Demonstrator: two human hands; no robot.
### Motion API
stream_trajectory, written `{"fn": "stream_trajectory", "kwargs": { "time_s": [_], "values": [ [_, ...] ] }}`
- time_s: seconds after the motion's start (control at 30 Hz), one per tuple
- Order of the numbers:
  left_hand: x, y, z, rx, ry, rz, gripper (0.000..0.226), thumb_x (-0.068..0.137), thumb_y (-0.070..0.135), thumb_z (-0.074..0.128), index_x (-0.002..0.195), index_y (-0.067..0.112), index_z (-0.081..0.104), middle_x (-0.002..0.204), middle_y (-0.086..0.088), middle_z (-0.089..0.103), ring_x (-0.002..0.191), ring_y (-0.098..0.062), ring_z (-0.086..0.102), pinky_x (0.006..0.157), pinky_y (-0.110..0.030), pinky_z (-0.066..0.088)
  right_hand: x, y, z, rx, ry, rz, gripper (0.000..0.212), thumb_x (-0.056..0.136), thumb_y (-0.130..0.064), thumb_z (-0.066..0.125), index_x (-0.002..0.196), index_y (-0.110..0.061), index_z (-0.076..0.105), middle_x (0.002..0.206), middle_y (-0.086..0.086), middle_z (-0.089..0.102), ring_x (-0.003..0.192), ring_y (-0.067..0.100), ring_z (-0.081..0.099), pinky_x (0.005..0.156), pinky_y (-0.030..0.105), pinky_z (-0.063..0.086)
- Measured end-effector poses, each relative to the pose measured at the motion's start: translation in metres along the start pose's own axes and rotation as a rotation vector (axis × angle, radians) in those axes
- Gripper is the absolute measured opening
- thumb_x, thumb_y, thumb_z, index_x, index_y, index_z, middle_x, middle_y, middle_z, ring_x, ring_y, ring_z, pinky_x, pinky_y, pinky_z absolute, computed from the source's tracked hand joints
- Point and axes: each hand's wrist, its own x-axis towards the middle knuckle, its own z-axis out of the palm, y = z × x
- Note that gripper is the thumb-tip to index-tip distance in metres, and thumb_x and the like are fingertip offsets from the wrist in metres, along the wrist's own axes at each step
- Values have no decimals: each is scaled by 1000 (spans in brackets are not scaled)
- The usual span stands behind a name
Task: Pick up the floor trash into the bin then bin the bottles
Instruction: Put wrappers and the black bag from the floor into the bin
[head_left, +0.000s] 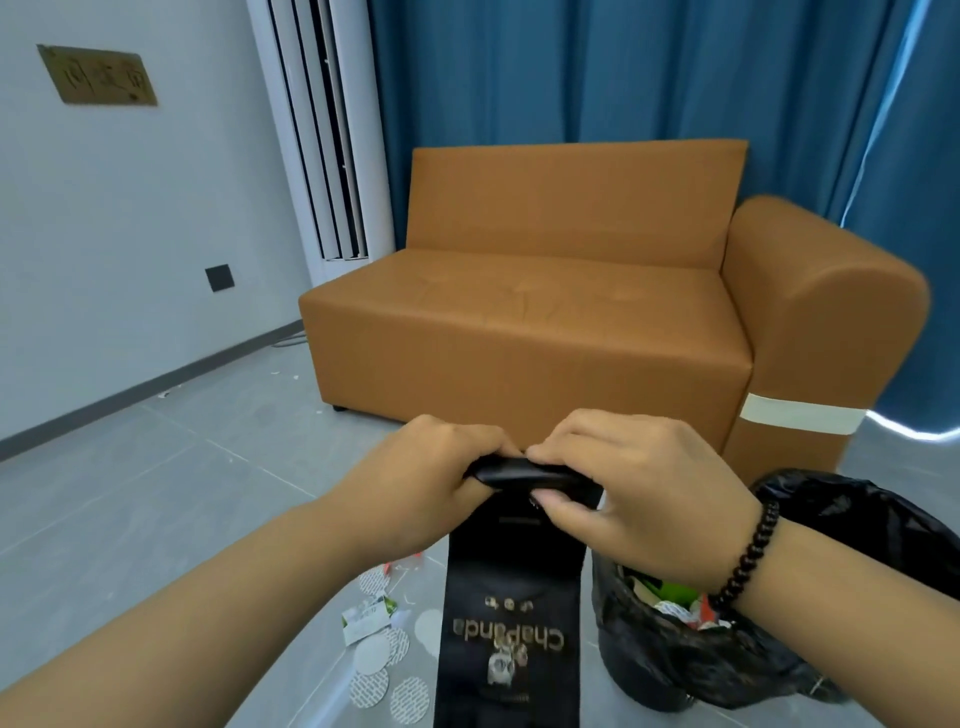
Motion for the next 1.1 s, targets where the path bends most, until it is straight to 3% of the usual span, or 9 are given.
{"fn": "stream_trajectory", "kwargs": {
  "time_s": [0.13,0.33,0.5,0.63,0.73,0.8,0.93,1.0,1.1],
  "values": [
    [-2,-2,-1,-145,-76,-12,27,87,10,62,102,31,70,79,27,65,77,3,62,70,-19,49,-2,7,6,-12,46,-87,17,85,-27,58,89,-15,71,82,-3,66,61,17,62,46,34,50],
    [-5,-1,-3,-391,-183,-107,25,87,25,70,112,26,67,97,10,71,91,-6,65,84,-29,53,1,14,9,-22,92,-113,11,87,-21,61,84,-14,70,78,-3,63,58,18,60,44,33,48],
    [-3,-5,-8,-696,-92,-193,28,87,32,62,105,11,69,99,-8,71,94,-26,66,90,-36,54,2,16,9,-50,186,-181,20,92,-16,58,78,-7,68,77,3,63,57,19,56,44,34,46],
    [0,-2,-6,-754,-51,-181,24,83,28,66,97,8,68,90,-17,71,81,-20,65,78,-31,53,2,20,9,-84,241,-238,21,93,-14,59,78,-3,68,78,5,63,59,21,56,46,34,46],
    [2,2,-5,-725,11,-190,26,77,28,65,90,6,68,86,-26,68,75,-25,61,72,-36,51,3,22,13,-10,260,-166,18,92,-16,60,81,-4,69,82,5,63,64,22,60,51,35,50],
    [3,2,-5,-719,47,-194,24,76,26,65,88,5,69,83,-23,70,72,-23,64,68,-33,53,2,23,15,124,249,-89,14,88,-18,63,90,-6,71,86,2,64,70,20,63,59,34,52],
    [1,-3,-7,-650,96,-187,5,82,13,67,83,9,71,77,-11,72,69,-13,66,64,-24,55,-3,28,15,455,110,134,32,82,-35,63,107,-17,70,94,-10,66,87,5,63,72,24,51],
    [0,-4,-6,-625,108,-178,5,82,10,68,80,12,71,76,-8,73,68,-11,67,63,-22,54,-4,30,15,544,68,205,27,80,-31,66,105,-20,70,94,-14,66,91,5,63,75,27,52],
    [-1,-4,-4,-653,83,-174,4,79,20,68,80,17,72,77,-5,73,69,-12,68,64,-22,54,-5,26,16,624,90,251,18,77,-16,70,95,-18,72,90,-13,67,89,10,65,75,34,54]
  ]
}}
